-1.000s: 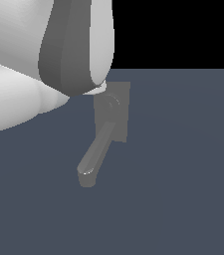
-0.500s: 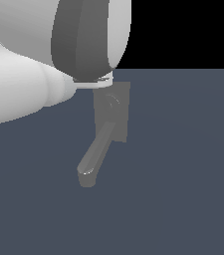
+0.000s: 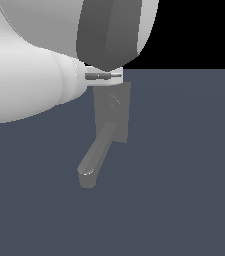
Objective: Turn on the faucet by rotating a designated handle.
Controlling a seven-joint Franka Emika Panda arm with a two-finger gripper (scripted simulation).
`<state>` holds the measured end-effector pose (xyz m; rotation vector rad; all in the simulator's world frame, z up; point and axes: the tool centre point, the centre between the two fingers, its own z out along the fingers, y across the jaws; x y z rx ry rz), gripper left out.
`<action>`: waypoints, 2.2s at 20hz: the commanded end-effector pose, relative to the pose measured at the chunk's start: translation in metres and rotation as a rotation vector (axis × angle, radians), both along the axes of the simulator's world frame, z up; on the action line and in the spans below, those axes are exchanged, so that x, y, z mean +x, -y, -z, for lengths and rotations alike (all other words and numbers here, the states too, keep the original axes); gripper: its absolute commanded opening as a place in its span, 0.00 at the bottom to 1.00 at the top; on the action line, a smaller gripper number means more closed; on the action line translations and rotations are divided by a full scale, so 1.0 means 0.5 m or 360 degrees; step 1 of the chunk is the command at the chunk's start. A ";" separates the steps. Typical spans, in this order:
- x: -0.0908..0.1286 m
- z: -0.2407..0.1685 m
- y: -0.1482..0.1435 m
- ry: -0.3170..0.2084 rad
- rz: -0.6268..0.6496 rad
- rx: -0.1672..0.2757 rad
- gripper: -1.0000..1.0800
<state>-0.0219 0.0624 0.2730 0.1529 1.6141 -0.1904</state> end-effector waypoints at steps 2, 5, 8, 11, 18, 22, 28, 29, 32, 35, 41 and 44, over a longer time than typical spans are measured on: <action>0.009 -0.039 0.037 0.0057 0.0025 -0.0001 0.00; 0.006 -0.049 0.057 0.0064 0.0024 -0.0001 0.00; 0.002 -0.058 0.077 0.0071 0.0024 -0.0001 0.00; 0.000 -0.064 0.090 0.0076 0.0023 -0.0001 0.00; -0.017 -0.024 0.111 0.0029 0.0005 0.0001 0.00; -0.021 -0.025 0.144 0.0043 0.0010 0.0001 0.00; -0.027 -0.026 0.192 0.0064 0.0018 0.0000 0.00; -0.028 -0.026 0.200 0.0067 0.0020 0.0000 0.00; -0.030 -0.027 0.216 0.0074 0.0022 -0.0001 0.00; -0.046 0.005 0.210 0.0029 0.0015 0.0001 0.00; -0.048 0.024 0.240 0.0043 0.0017 0.0001 0.00; -0.049 0.033 0.255 0.0049 0.0018 0.0000 0.00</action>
